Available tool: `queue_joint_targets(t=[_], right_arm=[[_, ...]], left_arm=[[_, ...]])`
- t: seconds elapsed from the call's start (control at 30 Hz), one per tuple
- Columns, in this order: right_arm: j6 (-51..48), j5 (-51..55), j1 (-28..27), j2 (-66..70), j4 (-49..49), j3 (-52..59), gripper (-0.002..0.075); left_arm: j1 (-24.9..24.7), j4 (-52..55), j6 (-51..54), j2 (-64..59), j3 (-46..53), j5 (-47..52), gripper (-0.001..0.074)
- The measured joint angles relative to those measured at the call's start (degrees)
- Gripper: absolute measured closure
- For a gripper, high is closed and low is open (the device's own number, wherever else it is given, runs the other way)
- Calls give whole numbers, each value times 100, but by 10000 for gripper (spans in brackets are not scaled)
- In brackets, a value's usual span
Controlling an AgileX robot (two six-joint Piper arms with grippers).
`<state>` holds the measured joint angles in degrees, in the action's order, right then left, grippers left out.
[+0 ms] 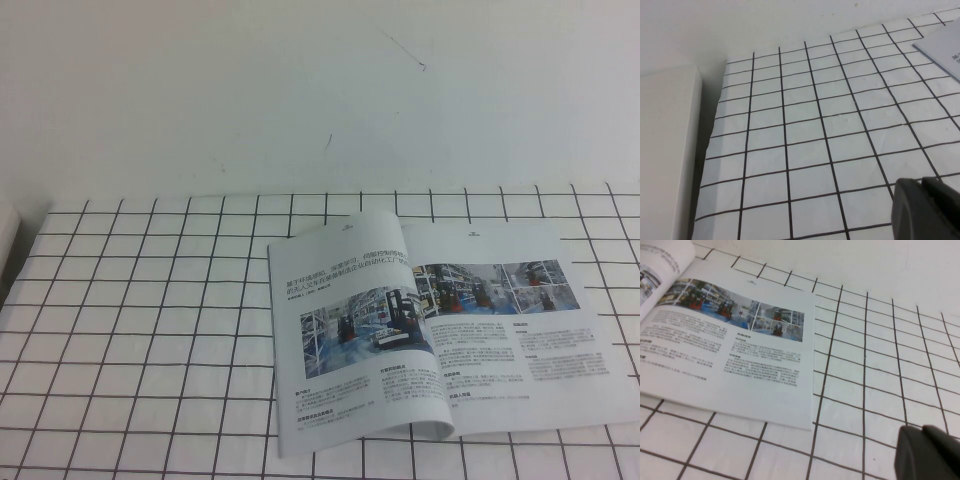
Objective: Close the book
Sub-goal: 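Close the open booklet and leave it lying on the table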
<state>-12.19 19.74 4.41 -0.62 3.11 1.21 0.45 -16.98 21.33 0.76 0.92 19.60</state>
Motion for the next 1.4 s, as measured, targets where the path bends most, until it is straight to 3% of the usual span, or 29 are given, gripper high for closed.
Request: queue_joint_targets(t=[0.7, 0.8, 1.1, 1.23, 1.4], right_arm=[[0, -146, 0, 0, 0, 13, 729], [0, -678, 0, 0, 9, 37, 729], [0, -3600, 0, 0, 9, 37, 729], [0, -4031, 0, 0, 22, 37, 729], [33, -4452, 0, 0, -19, 37, 729]], left_arm=[[0, -270, 47, 0, 23, -226, 739], [0, -856, 47, 0, 33, -629, 739], [0, -3617, -64, 0, 33, -2991, 739], [0, -4393, -92, 0, 33, -3239, 739], [0, -4621, -60, 0, 33, -3622, 739]])
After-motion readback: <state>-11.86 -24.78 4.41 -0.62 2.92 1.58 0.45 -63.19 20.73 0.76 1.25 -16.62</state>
